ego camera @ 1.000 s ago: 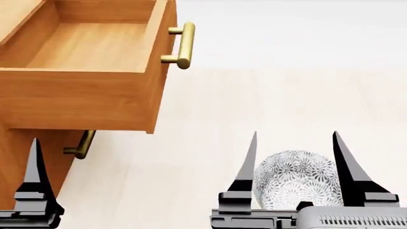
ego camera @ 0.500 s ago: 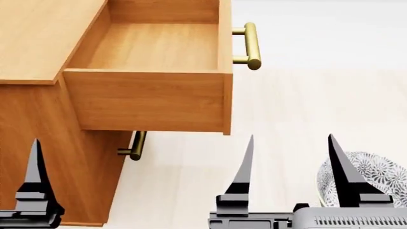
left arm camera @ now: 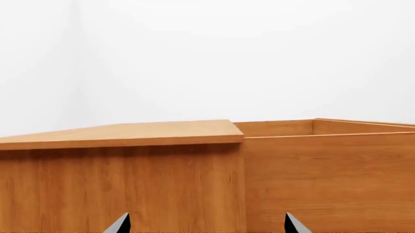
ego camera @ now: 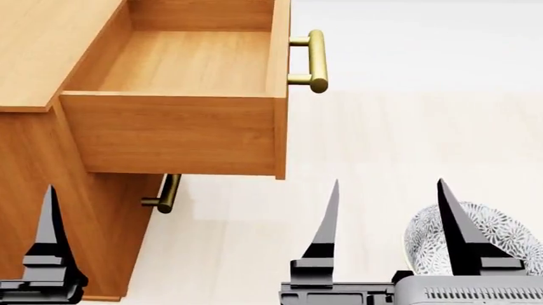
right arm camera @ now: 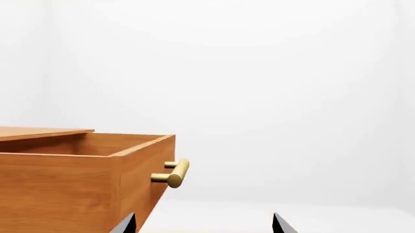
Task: Put the ketchup in the top drawer of the cabinet.
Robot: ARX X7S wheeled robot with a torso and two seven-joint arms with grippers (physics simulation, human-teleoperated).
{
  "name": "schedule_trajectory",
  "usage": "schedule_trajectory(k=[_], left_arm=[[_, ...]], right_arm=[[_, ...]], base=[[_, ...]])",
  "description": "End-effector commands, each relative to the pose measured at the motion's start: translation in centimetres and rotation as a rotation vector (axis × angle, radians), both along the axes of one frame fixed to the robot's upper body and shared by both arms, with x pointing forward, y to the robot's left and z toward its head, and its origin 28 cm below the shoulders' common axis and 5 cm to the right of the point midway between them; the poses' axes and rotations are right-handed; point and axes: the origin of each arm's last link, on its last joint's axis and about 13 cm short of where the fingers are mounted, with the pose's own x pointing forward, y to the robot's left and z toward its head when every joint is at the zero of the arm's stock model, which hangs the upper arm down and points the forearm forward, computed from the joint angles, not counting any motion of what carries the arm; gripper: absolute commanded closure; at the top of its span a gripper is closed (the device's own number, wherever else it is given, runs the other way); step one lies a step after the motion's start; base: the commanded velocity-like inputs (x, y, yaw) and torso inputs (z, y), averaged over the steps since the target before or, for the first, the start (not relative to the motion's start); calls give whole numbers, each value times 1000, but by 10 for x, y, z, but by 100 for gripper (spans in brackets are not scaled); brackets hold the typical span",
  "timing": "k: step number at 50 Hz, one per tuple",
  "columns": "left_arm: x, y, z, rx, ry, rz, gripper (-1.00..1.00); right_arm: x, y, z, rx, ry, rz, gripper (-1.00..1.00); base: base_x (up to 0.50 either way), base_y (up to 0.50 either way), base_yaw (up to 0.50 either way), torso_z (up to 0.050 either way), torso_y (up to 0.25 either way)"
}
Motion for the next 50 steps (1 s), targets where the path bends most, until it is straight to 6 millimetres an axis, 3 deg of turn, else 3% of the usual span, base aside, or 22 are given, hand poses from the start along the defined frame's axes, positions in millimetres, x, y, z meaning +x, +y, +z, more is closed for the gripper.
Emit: schedule_trajectory(k=[1,28,50], left_arm=[[0,0,-2,1,5,5,-100],[0,1,-7,7,20,39,-100],[0,4,-9,-5,24,40,-100]], right_arm=[[-2,-5,2,-21,-18,45,-100],[-1,-92,7,-89,-4,-162,-100],[0,-137,4,-66,22,-218,-100]], base=[[0,0,0,0,0],[0,0,0,0,0],[0,0,0,0,0]])
